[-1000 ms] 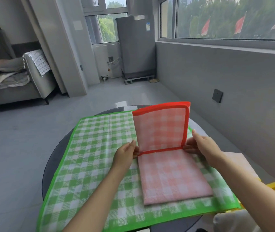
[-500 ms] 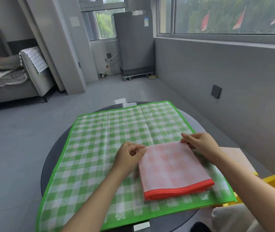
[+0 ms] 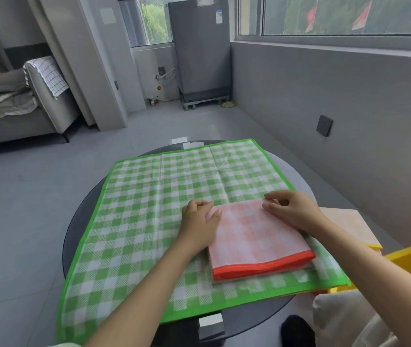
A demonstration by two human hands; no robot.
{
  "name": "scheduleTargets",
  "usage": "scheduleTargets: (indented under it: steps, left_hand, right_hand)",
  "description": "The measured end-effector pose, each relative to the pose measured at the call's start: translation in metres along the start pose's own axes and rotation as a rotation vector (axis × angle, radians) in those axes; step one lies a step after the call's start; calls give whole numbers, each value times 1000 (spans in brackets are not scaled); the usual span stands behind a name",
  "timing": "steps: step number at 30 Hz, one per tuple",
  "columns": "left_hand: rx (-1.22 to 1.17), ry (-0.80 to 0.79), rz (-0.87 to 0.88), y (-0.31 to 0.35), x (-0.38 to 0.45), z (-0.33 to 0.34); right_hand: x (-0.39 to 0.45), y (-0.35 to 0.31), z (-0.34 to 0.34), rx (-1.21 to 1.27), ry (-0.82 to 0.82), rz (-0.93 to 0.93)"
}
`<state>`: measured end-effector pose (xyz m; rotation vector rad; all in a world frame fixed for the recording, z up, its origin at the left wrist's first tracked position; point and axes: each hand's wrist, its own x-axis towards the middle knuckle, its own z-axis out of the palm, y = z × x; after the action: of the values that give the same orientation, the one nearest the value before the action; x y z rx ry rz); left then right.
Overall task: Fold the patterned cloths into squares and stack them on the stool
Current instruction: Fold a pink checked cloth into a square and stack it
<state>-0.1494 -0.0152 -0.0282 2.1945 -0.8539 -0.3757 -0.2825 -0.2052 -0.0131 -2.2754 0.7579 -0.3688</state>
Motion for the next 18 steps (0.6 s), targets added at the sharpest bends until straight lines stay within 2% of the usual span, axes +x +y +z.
scheduleTargets:
  steps: [6,10,13,16,18]
  left_hand:
    - [230,-15,9,3,0,4]
    - [510,38,22,16,-8,5]
    - [615,-75,118,31,-14,13]
    - [632,-214,113,36,-20,26]
    - [653,-225,108,35,-22,31]
  right_hand:
    - [-1,-4,4,-184,-9,-99]
    - [-4,-4,8,-239,12,-128]
    - [-8,-3,14,-259,43,-140]
    - [-10,-2,19,-310,49,-156]
    - [-11,-1,19,-343,39,-175]
